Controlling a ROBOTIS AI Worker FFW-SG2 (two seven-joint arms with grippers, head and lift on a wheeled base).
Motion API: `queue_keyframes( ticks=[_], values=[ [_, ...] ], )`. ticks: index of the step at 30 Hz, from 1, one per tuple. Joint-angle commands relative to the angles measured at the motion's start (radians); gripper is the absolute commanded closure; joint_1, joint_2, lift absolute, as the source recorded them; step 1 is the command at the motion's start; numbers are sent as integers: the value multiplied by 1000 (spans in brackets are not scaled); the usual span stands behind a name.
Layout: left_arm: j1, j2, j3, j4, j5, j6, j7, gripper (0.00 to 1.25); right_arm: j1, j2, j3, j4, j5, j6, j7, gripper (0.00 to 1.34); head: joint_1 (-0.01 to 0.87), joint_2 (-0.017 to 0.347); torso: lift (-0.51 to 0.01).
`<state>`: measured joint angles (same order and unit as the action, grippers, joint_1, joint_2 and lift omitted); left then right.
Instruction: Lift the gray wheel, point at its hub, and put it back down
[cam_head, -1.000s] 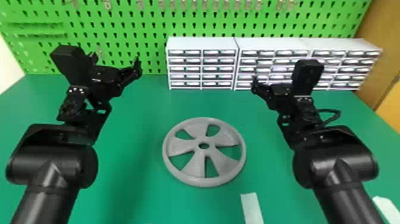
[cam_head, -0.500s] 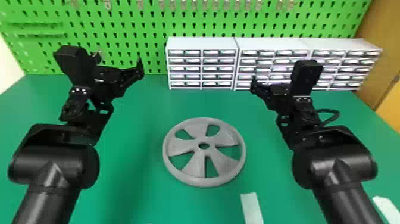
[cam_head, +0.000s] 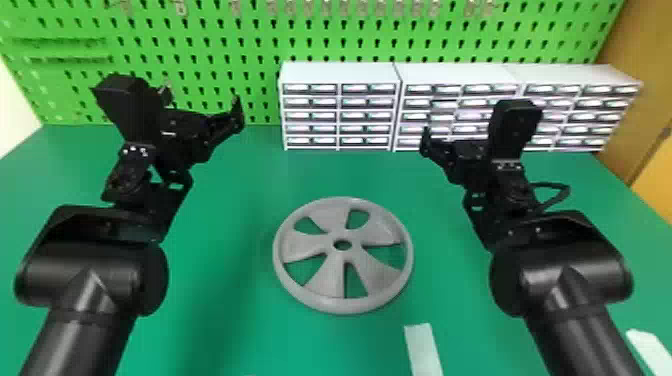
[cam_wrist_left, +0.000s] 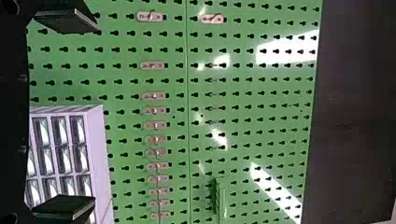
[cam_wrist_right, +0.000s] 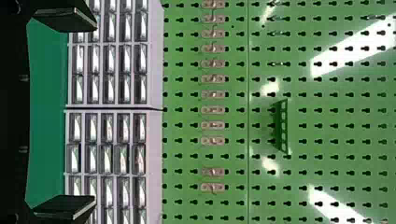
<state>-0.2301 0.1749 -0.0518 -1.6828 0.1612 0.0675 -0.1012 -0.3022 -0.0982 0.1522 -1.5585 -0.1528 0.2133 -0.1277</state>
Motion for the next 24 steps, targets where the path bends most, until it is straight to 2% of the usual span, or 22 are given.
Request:
queue_keyframes(
  ticks=[1,11,16,21,24],
  values=[
    [0,0,-2,0,-2,0,0,-2,0,0,1,0,-1,-2,0,12,692,48,-88],
    [-2,2,-11,5,-3,0,0,-2,0,-2,3,0,-5,-2,0,12,692,48,-88],
    [-20,20,-33,17,-3,-5,0,-2,3,-3,0,0,-8,-8,0,12,692,48,-88],
    [-34,28,-52,43,21,-21,0,-2,3,-17,3,8,-14,-26,0,12,692,48,-88],
    [-48,43,-74,61,38,-34,0,-2,3,-20,-2,9,-16,-29,0,12,692,48,-88]
  ],
)
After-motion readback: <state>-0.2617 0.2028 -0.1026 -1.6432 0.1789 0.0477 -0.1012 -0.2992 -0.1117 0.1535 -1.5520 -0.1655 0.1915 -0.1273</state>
